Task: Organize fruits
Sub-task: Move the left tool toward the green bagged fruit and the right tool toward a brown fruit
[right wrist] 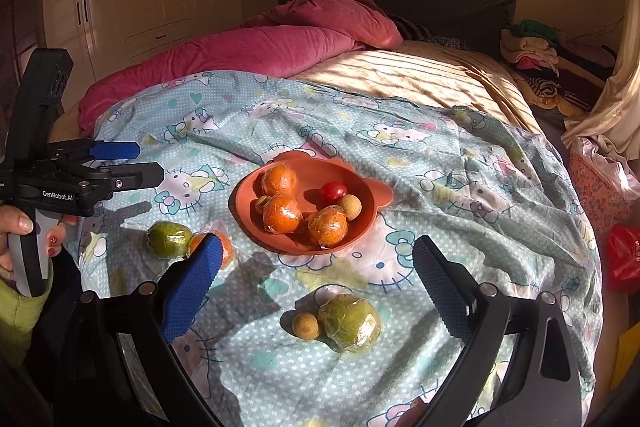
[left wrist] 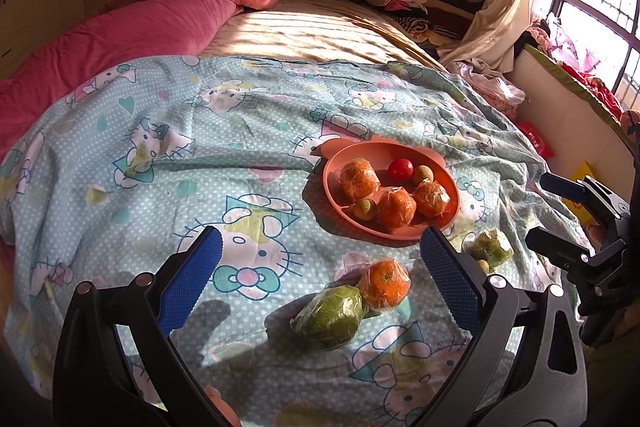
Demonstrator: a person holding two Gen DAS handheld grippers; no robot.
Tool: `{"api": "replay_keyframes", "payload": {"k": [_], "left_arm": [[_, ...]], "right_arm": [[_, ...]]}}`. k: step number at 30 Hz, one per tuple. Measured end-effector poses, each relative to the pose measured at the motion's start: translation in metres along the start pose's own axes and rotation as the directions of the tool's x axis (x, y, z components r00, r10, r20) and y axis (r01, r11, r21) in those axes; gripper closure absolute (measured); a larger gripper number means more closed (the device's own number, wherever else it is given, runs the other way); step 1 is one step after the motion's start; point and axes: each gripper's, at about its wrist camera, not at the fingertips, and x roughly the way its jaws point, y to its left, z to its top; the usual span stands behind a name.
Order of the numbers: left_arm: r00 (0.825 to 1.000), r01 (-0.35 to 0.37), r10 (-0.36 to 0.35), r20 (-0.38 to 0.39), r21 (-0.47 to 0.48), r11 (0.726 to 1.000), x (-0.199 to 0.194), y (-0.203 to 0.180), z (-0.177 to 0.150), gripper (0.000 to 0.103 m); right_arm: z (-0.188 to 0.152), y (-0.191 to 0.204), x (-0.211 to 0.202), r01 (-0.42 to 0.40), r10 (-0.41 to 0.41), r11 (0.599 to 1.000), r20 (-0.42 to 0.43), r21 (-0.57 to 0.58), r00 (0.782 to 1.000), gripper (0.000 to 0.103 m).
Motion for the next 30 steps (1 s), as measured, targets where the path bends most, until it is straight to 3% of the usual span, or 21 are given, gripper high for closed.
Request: {"api": "replay_keyframes", "payload": {"k": [11,30], "left_arm": [[1.000,-0.009,0.009,-0.026,0.004,1.000,0.002,0.001,-0.011,0.010],[0.991,-0.016,0.018,-0.132,0.021,1.000,0.017,0.005,-0.044,0.010]], "right_arm": [[-0.016,0.003,0.003,0.020,-0.020,1.000,-0.042,0.000,0.999,0.007],[-0.049,0.019,0.016,-0.027,0.025,1.000,-0.139,-0.010,0.990,0.007]]}}
